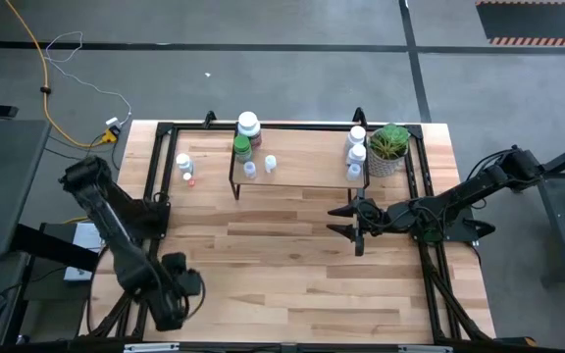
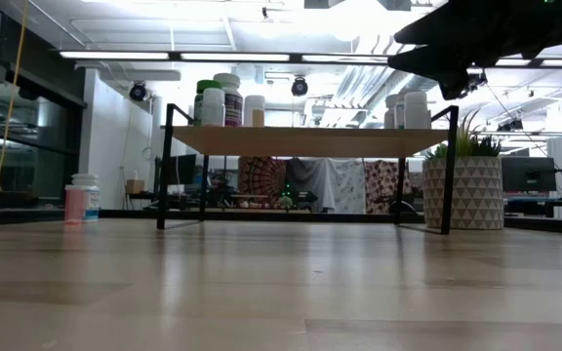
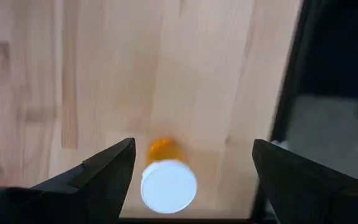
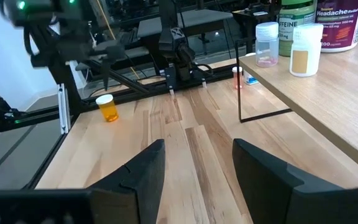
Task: Pick and place medicine bottles onto shelf by color
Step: Put the orange pill bottle on the shelf
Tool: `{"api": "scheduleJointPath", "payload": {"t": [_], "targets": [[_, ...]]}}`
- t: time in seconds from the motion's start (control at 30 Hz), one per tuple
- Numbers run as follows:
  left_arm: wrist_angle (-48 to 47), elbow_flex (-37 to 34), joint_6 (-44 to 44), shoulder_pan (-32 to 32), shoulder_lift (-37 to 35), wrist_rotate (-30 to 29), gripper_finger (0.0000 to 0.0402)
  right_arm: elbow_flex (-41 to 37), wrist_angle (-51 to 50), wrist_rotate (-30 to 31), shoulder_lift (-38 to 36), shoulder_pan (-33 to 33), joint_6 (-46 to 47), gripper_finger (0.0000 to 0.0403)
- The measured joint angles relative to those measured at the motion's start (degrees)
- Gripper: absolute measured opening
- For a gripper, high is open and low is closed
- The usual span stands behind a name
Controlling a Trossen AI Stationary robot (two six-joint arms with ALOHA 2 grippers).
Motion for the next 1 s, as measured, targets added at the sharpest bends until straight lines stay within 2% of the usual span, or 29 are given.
{"api": "scheduleJointPath", "payload": {"t": [0.2, 0.4, 0.6, 0.67, 0.8, 1.0], "targets": [[-4.3, 0.0, -2.3, -6.4, 6.7, 0.0, 0.0314, 0.0, -0.3, 0.0, 0.0, 0.0, 0.0, 0.0179], [-4.4, -0.1, -4.1, -9.5, 8.5, -0.5, 0.0314, 0.0, -0.2, 0.0, 0.0, 0.0, 0.0, 0.0179], [-4.5, -0.1, -3.6, -9.8, 8.5, -4.1, 0.0314, 0.0, -0.1, 0.7, 0.0, 0.0, 0.0, 0.0179], [-4.2, -0.8, -3.6, -9.6, 8.5, -3.1, 0.0314, 0.0, -0.1, 0.8, 0.0, 0.0, 0.0, 0.0179], [-4.1, -3.5, -4.0, -8.9, 8.5, 2.5, 0.0314, 0.0, -0.2, 0.8, 0.0, 0.0, 0.0, 0.0179], [-1.1, -4.3, -2.5, -8.6, 8.5, 1.1, 0.0314, 0.0, -0.3, 0.8, 0.0, 0.0, 0.0, 0.0179]]}}
